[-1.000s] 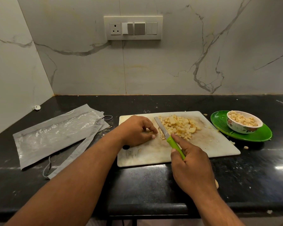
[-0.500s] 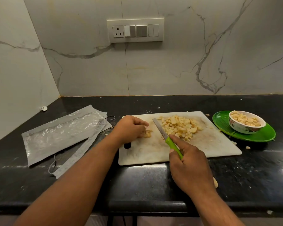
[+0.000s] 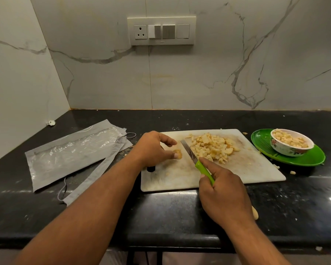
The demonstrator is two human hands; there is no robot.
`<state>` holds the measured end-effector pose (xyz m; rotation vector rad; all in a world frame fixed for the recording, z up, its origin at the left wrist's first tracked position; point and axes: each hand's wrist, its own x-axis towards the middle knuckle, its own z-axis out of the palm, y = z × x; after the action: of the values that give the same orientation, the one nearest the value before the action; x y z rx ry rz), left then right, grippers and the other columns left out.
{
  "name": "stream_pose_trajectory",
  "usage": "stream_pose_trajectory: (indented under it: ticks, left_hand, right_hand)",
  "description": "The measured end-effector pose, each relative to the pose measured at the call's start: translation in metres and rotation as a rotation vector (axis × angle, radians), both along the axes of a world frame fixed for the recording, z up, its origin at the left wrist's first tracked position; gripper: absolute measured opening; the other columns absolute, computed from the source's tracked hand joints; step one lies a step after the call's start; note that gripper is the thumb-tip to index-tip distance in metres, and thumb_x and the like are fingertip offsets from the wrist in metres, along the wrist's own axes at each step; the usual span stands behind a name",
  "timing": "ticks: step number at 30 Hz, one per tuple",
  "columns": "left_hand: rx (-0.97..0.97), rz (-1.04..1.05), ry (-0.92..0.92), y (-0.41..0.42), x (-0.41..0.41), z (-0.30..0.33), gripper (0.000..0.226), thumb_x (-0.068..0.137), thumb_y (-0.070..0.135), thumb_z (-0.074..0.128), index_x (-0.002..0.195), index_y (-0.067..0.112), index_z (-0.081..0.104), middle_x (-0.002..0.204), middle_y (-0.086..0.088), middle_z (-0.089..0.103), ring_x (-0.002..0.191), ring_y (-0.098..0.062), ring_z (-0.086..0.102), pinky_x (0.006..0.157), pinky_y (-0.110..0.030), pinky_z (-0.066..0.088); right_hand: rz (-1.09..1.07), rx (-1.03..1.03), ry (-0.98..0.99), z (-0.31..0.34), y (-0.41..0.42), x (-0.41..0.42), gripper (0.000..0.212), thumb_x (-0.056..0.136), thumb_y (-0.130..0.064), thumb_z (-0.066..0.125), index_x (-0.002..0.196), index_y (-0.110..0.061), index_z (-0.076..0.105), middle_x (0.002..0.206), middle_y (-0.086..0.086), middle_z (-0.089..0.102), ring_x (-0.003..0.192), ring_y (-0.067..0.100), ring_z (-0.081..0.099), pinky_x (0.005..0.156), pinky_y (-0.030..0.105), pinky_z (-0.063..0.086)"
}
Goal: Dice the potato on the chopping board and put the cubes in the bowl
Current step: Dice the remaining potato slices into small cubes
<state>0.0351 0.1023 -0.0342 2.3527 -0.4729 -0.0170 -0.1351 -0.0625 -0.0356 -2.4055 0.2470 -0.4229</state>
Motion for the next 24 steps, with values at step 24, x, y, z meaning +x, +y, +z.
stream_pose_trajectory:
  ticks: [24]
  left_hand:
    - [0.215,0.023,-0.083,-0.016,-0.007,0.005,0.016,0.089,0.038,0.081,0.100,0.027,0.084,0.097,0.009,0.078,0.092,-0.008,0.065,0.081,-0.025,0.051]
  right_hand:
    - [0.013,-0.366,0.109,0.013,0.019,-0.035,0.054,0.099,-0.033,0.038,0.153,-0.038,0.032,0.114,-0.006,0.068,0.088,0.011,0.054,0.078,0.029,0.041]
